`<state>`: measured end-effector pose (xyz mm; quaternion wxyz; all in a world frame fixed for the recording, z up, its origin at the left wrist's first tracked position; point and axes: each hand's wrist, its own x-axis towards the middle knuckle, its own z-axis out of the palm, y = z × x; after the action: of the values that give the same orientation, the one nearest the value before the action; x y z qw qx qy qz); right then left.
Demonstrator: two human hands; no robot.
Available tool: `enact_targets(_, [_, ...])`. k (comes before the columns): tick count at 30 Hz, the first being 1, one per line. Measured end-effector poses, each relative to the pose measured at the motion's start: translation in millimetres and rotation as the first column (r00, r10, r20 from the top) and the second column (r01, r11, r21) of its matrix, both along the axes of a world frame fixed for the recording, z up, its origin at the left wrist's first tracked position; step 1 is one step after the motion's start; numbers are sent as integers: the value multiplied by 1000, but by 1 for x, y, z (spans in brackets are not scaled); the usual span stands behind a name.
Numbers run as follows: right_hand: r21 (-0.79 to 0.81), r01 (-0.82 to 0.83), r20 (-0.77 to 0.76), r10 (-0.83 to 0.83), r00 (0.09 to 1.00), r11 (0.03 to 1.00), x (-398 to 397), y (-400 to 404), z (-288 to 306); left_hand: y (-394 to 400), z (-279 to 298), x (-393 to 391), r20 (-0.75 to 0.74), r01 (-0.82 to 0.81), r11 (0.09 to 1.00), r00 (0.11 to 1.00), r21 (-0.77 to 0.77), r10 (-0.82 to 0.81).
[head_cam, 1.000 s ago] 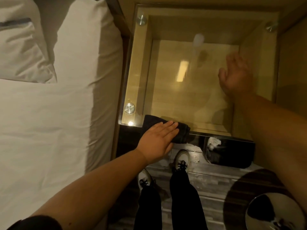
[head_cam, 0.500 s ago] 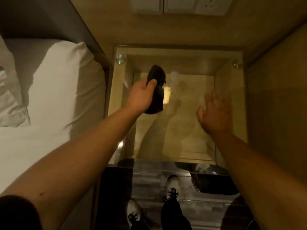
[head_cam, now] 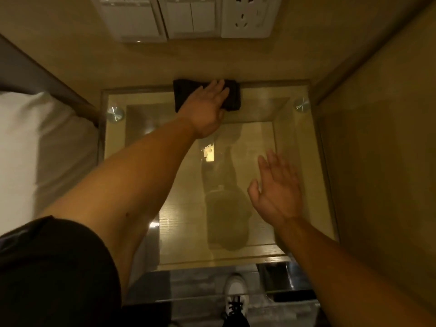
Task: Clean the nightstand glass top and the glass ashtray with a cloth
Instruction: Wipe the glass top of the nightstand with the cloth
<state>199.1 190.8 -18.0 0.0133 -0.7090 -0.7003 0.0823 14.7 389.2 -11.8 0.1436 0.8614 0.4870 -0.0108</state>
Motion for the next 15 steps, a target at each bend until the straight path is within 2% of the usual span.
enact_targets(5, [-32,-1,-19,1,1000,999,-2,-1,6,-47,6,-9,65,-13,999,998,-31,15])
enact_targets(10, [-58,-11,-13,10,1000,998,1,0,3,-140,6,-24,79,-20,999,997,-31,22])
enact_targets(15, [-27,-10,-81,8,997,1000,1,-4,4,-253,5,-31,47,-17,997,999,-74,21])
